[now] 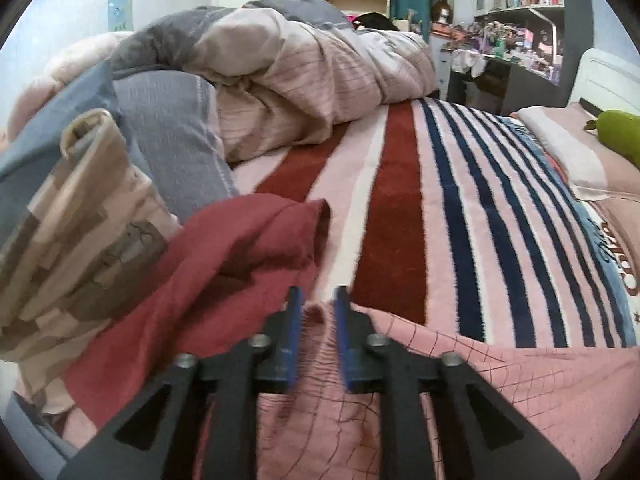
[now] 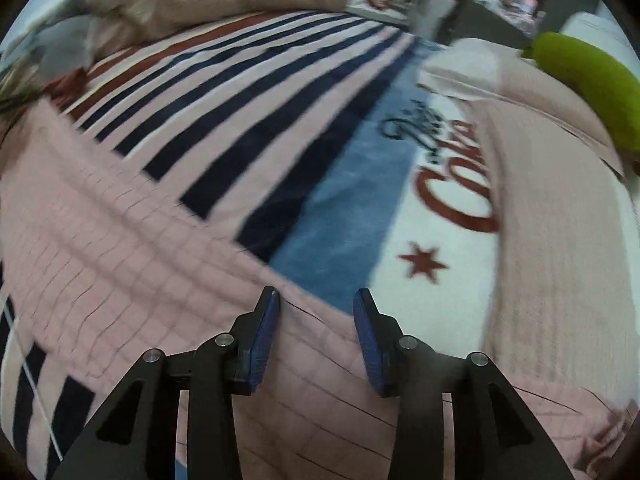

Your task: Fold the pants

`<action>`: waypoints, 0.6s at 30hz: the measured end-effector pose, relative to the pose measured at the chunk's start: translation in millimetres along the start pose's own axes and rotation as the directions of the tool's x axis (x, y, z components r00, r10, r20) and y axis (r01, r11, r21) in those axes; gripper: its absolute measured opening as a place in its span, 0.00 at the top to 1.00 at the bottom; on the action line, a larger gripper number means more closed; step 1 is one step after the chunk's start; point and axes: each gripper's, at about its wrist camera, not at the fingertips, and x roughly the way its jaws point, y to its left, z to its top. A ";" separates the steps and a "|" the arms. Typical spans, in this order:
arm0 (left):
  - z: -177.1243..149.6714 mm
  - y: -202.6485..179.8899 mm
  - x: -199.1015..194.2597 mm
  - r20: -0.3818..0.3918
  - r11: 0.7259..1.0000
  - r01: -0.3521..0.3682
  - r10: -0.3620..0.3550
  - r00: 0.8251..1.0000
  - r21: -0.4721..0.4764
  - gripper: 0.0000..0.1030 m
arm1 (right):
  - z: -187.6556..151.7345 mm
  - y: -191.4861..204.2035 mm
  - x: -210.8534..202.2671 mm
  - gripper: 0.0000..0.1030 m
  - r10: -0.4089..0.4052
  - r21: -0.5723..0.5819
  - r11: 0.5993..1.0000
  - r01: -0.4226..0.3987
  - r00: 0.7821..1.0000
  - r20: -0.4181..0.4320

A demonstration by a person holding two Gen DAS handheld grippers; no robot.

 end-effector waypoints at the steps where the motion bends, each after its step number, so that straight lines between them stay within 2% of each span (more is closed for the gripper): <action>1: 1.9 2.2 -6.3 0.014 1.000 -0.019 0.019 1.000 -0.002 0.43 | -0.7 -4.0 -4.5 0.66 -0.014 0.017 1.000 0.014 1.000 0.009; 2: 3.1 5.1 -15.9 0.037 1.000 -0.021 0.022 0.999 -0.005 0.38 | -1.9 -8.4 -10.5 0.66 -0.029 0.037 0.999 0.028 0.999 0.022; 3: 3.2 8.4 -27.1 0.054 1.000 -0.012 0.012 0.998 -0.006 0.38 | -3.4 -13.4 -19.3 0.63 -0.040 0.063 0.997 0.038 0.998 0.041; 6: -1.9 17.9 -55.2 0.037 0.998 0.047 -0.046 0.998 -0.038 0.38 | -12.8 -32.0 -55.7 0.43 -0.048 0.158 0.987 0.028 0.991 0.124; 7: -6.8 20.5 -65.3 0.032 0.996 0.071 -0.069 0.997 -0.050 0.37 | -15.8 -34.9 -65.7 0.41 -0.050 0.174 0.984 0.024 0.988 0.144; 12: -46.1 21.2 -103.0 -0.035 0.976 0.193 -0.198 0.980 -0.096 0.33 | -57.5 -45.4 -126.3 0.34 -0.049 0.223 0.975 -0.001 0.974 0.219; 16: -79.5 9.5 -106.3 -0.111 0.949 0.277 -0.294 0.949 -0.148 0.33 | -94.9 -48.6 -162.3 0.34 -0.076 0.251 0.968 0.010 0.964 0.254; 18: -95.2 2.7 -101.1 -0.142 0.942 0.285 -0.310 0.940 -0.175 0.33 | -115.2 -54.6 -179.8 0.34 -0.111 0.278 0.960 0.032 0.955 0.274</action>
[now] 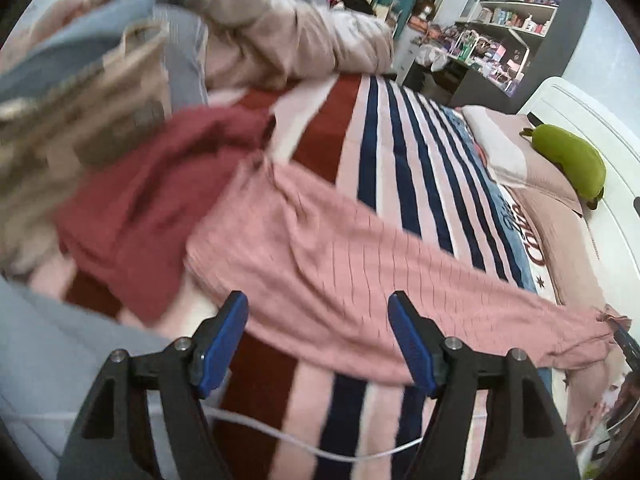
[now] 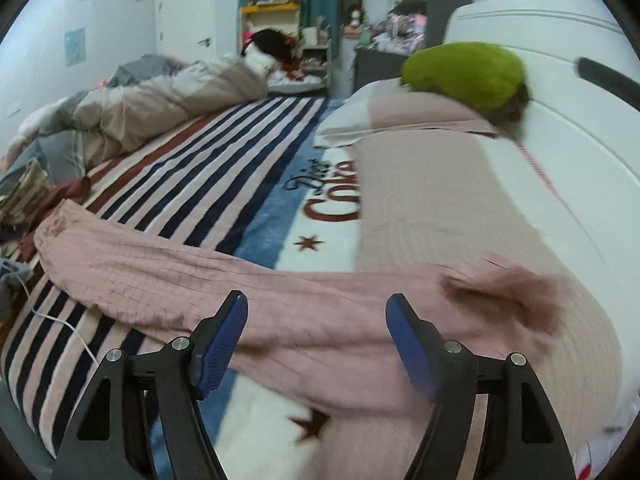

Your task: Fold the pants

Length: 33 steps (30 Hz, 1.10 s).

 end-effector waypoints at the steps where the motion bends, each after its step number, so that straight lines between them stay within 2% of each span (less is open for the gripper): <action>1: -3.1 1.0 5.3 -0.015 1.000 0.001 -0.001 1.000 -0.012 0.33 | -5.9 -4.7 -7.8 0.33 -0.013 0.013 1.000 0.013 1.000 0.010; 2: -6.1 3.0 11.8 -0.031 0.999 0.003 -0.004 1.000 -0.032 0.33 | -12.5 -14.7 -18.2 0.32 -0.027 0.038 0.999 0.026 0.999 0.020; 4: -9.8 10.4 25.5 -0.053 0.996 0.014 -0.018 0.998 -0.090 0.33 | -22.6 -31.1 -34.4 0.24 -0.051 0.079 0.996 0.048 0.998 0.032; 8: -4.7 20.2 46.5 -0.053 0.989 0.014 -0.022 0.998 -0.145 0.33 | -37.2 -63.9 -56.4 0.23 -0.117 0.134 0.985 0.111 0.992 0.041; 10: 0.0 22.7 58.3 -0.064 0.987 0.005 -0.015 0.998 -0.158 0.33 | -40.3 -74.8 -58.0 0.22 -0.123 0.148 0.982 0.119 0.992 0.022; 17: 13.0 26.7 87.9 -0.103 0.979 -0.027 0.006 0.995 -0.203 0.33 | -42.5 -72.9 -18.6 0.22 -0.070 0.170 0.982 0.079 0.996 -0.058; 20: 21.4 25.3 96.3 -0.102 0.977 -0.032 0.010 0.995 -0.212 0.33 | -38.0 -79.7 1.8 0.22 -0.105 0.229 0.966 0.118 0.992 -0.067; 24: 31.6 24.0 107.5 -0.087 0.975 -0.027 0.008 0.996 -0.222 0.33 | -32.0 -97.1 18.7 0.22 -0.203 0.301 0.931 0.208 0.978 -0.051; 26: 35.1 23.3 112.0 -0.078 0.975 -0.028 0.011 0.997 -0.221 0.33 | -28.7 -102.3 22.2 0.23 -0.195 0.333 0.923 0.195 0.980 -0.032; 27: 37.2 20.8 114.4 -0.074 0.976 -0.032 0.017 0.997 -0.216 0.33 | -26.7 -105.1 24.0 0.29 -0.199 0.345 0.918 0.194 0.980 -0.022; 28: 38.2 20.1 115.8 -0.071 0.977 -0.039 0.025 0.997 -0.209 0.36 | -24.5 -105.9 26.0 0.40 -0.214 0.344 0.915 0.209 0.976 -0.023; 29: 40.0 17.1 118.1 -0.067 0.979 -0.055 0.043 0.997 -0.197 0.40 | -22.6 -106.8 28.4 0.46 -0.230 0.339 0.913 0.226 0.973 -0.029; 31: 43.0 13.4 122.4 -0.058 0.980 -0.086 0.076 0.995 -0.181 0.59 | -20.7 -109.1 32.8 0.63 -0.245 0.337 0.909 0.244 0.969 -0.040; 32: 44.4 12.0 124.5 -0.055 0.980 -0.092 0.084 0.995 -0.178 0.62 | -19.8 -109.7 34.3 0.69 -0.249 0.335 0.909 0.249 0.968 -0.043; 33: 45.3 10.2 125.9 -0.050 0.980 -0.097 0.090 0.995 -0.174 0.69 | -19.5 -110.0 35.5 0.81 -0.256 0.328 0.910 0.256 0.966 -0.044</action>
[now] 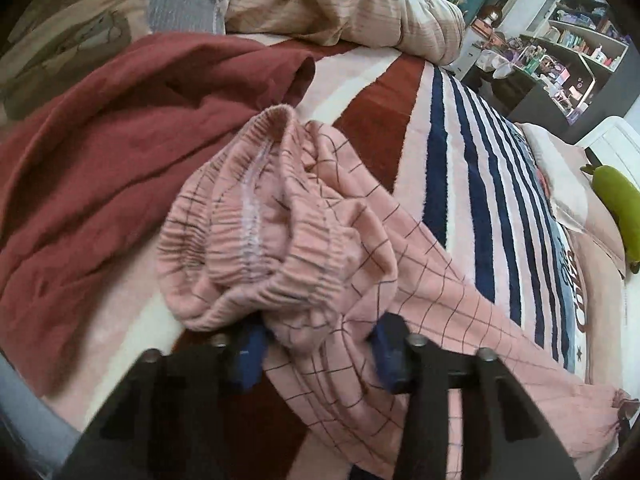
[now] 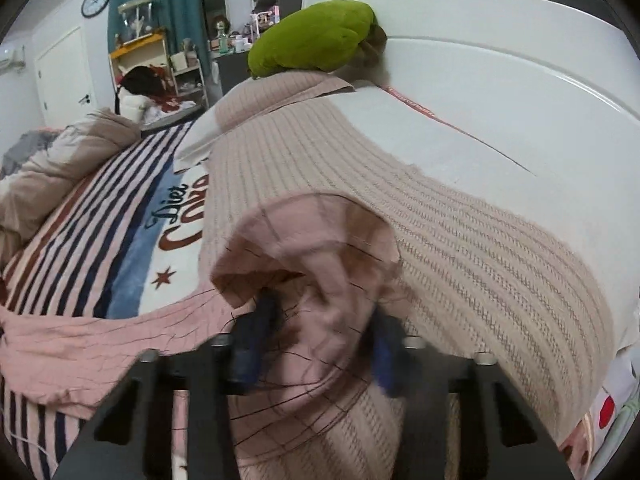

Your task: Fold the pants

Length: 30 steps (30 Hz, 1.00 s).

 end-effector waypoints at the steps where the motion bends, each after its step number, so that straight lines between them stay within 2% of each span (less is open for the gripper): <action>1: 0.3 -3.7 0.9 0.009 1.000 -0.007 0.007 1.000 0.012 0.76 | 1.0 0.9 1.0 0.90 -0.002 -0.010 1.000 0.002 1.000 0.004; 4: 0.4 -18.4 -2.4 0.050 0.997 -0.040 0.036 0.998 0.071 0.85 | 3.8 5.4 -1.8 0.93 -0.008 -0.025 1.000 0.008 1.000 0.030; 6: 0.6 -27.7 -11.3 0.095 0.992 -0.062 0.052 0.994 0.110 0.86 | 5.5 7.9 -7.8 0.94 -0.005 -0.035 0.999 0.007 0.999 0.052; 14: 11.2 -41.8 -58.9 0.185 0.991 -0.025 0.001 0.983 0.129 0.87 | 17.9 10.5 -35.4 0.94 0.040 -0.053 0.998 -0.035 0.995 0.094; 23: 13.7 -62.5 -135.1 0.278 0.984 -0.014 -0.037 0.960 0.179 0.87 | 30.7 15.5 -85.3 0.95 0.097 -0.077 0.993 -0.087 0.986 0.137; 30: 0.9 -53.5 -208.1 0.348 0.984 -0.009 -0.055 0.936 0.180 0.87 | 28.4 15.0 -135.8 0.95 0.142 -0.094 0.987 -0.128 0.975 0.170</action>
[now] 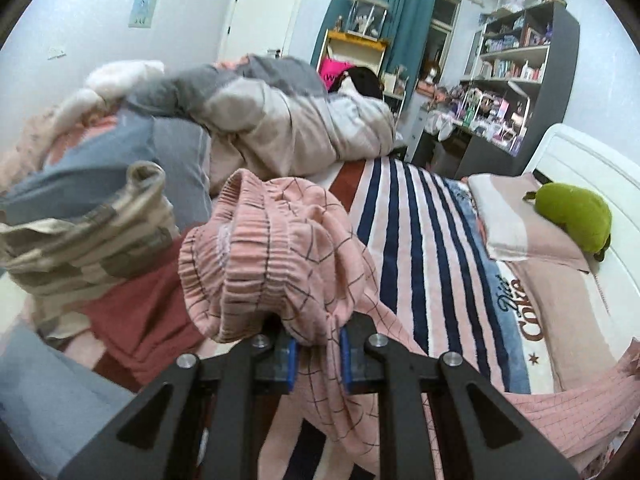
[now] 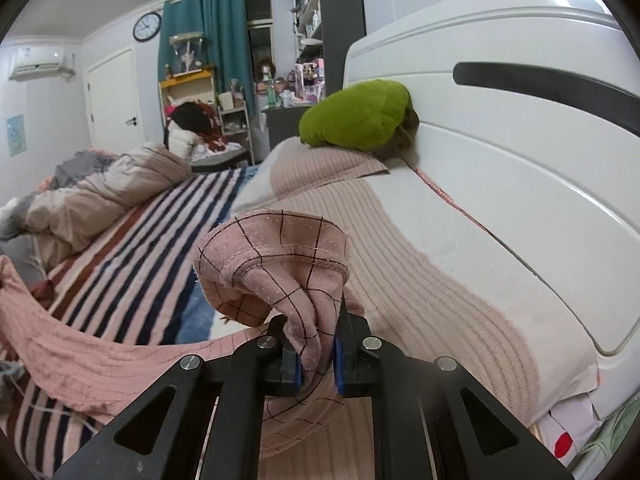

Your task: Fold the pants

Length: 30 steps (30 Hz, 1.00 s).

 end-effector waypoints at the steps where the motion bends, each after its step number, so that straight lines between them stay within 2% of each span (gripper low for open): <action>1: 0.5 1.9 -10.4 0.010 1.000 -0.002 0.002 1.000 0.002 0.87 | 0.2 -0.3 -6.0 0.95 0.003 -0.003 1.000 -0.003 1.000 0.005; 9: -9.0 23.9 -102.8 0.060 1.000 0.001 -0.001 0.998 0.013 0.87 | -16.7 -3.8 -70.8 0.95 0.064 0.000 0.998 -0.064 0.997 0.034; 14: -41.2 35.3 -137.5 0.038 1.000 0.007 -0.008 0.999 0.026 0.87 | -42.6 -11.3 -95.4 0.95 0.093 0.000 0.996 -0.093 0.995 0.021; 17: -66.8 37.8 -134.1 -0.003 0.999 0.020 -0.020 1.000 0.028 0.87 | -62.1 -17.3 -97.5 0.95 0.103 0.001 0.995 -0.103 0.995 0.003; 23: -112.0 35.9 -95.3 -0.082 0.999 0.019 -0.016 0.997 0.034 0.87 | -98.5 -26.8 -79.1 0.95 0.087 0.001 0.996 -0.087 0.995 -0.043; 27: -118.9 38.7 -71.6 -0.101 1.000 0.006 -0.004 0.995 0.020 0.87 | -99.3 -28.2 -69.7 0.95 0.089 0.002 0.996 -0.089 0.995 -0.040; 30: -111.6 42.5 -60.4 -0.096 1.000 0.010 -0.009 0.995 0.002 0.87 | -83.5 -22.9 -63.7 0.95 0.093 -0.017 0.996 -0.093 0.995 -0.026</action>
